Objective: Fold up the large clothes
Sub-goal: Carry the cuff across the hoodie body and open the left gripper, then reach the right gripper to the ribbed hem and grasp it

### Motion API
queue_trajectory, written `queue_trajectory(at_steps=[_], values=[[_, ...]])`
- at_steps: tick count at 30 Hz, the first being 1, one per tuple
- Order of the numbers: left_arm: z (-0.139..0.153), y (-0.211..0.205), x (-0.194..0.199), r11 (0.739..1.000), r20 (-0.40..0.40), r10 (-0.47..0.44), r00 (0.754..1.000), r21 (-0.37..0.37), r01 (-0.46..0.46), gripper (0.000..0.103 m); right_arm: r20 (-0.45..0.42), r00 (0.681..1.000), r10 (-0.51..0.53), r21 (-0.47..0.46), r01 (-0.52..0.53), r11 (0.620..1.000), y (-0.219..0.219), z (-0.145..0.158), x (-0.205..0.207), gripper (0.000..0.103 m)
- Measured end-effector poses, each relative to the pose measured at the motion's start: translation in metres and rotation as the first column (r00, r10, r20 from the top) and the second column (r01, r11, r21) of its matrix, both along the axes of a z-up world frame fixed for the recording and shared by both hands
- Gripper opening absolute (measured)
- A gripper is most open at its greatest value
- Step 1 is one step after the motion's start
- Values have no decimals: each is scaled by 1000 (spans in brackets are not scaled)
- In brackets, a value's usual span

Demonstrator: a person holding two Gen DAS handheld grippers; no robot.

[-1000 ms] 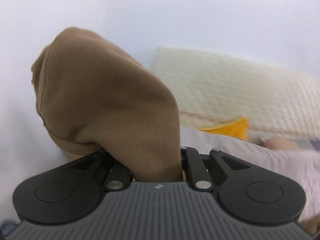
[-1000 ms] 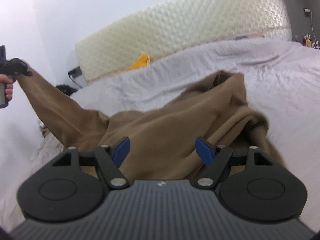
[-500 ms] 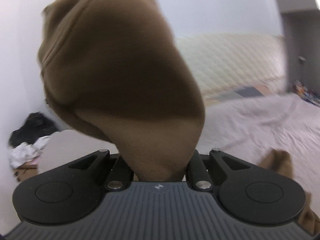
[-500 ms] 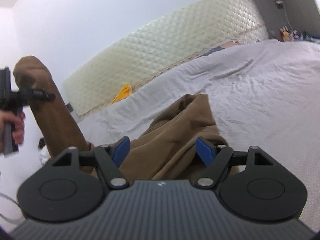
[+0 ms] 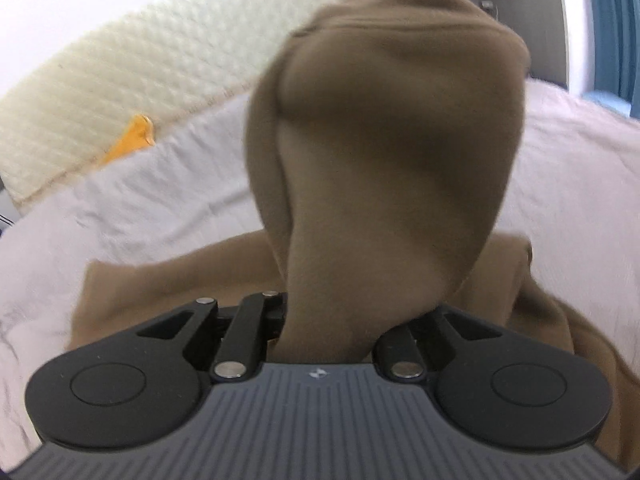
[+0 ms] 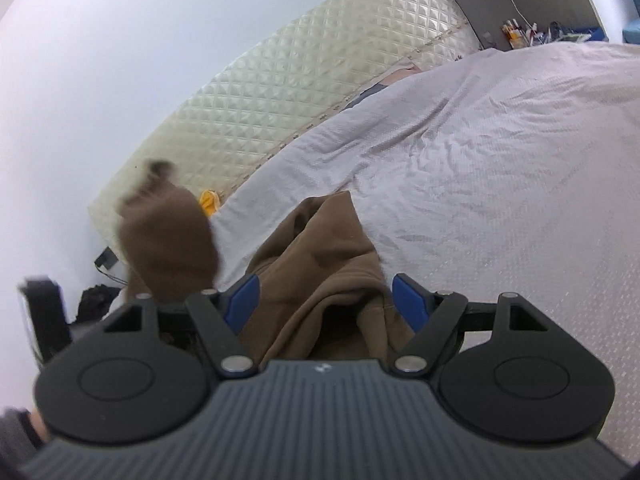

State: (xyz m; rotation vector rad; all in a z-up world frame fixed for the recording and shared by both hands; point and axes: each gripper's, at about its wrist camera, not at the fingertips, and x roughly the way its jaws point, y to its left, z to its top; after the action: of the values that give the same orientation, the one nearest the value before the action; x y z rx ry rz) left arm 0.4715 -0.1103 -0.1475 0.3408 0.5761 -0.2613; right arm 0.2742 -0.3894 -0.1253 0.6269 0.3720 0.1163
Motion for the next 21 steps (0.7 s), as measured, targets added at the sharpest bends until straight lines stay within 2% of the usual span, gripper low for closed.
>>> queue_trajectory(at_steps=[3,7,10,11,13,14,15,18,21], values=[[-11,-7,-5,1000,-4,13,1000,-22,-13,16,-16,1000,-6,9,6,1000,-1,-5,4,76],[-9,6,-2,999,-12,26,1000,-43,-27,16,-27,1000,-11,24,11,1000,-1,-8,6,76],[-2,10,-12,999,-24,36,999,-37,-37,22,-24,1000,-18,44,19,999,-4,-6,7,76],[8,11,-9,999,-29,34,999,-42,-35,28,-23,999,-23,40,23,999,-4,-6,8,76],[13,17,-14,997,-53,34,998,-68,-37,52,-27,999,-26,22,27,999,-3,-6,8,76],[19,16,-31,996,-56,28,998,-78,-32,68,-30,999,-24,16,25,1000,-2,-7,8,76],[23,15,-42,996,-45,15,999,-86,-19,75,-33,999,-21,10,21,1000,-1,-8,7,76],[32,10,-79,997,-26,-19,999,-80,17,79,-28,1000,-13,-7,13,1000,2,-8,2,76],[37,17,-110,992,-23,-32,999,-123,28,79,-17,1000,-13,-25,13,1000,4,-5,-5,76]])
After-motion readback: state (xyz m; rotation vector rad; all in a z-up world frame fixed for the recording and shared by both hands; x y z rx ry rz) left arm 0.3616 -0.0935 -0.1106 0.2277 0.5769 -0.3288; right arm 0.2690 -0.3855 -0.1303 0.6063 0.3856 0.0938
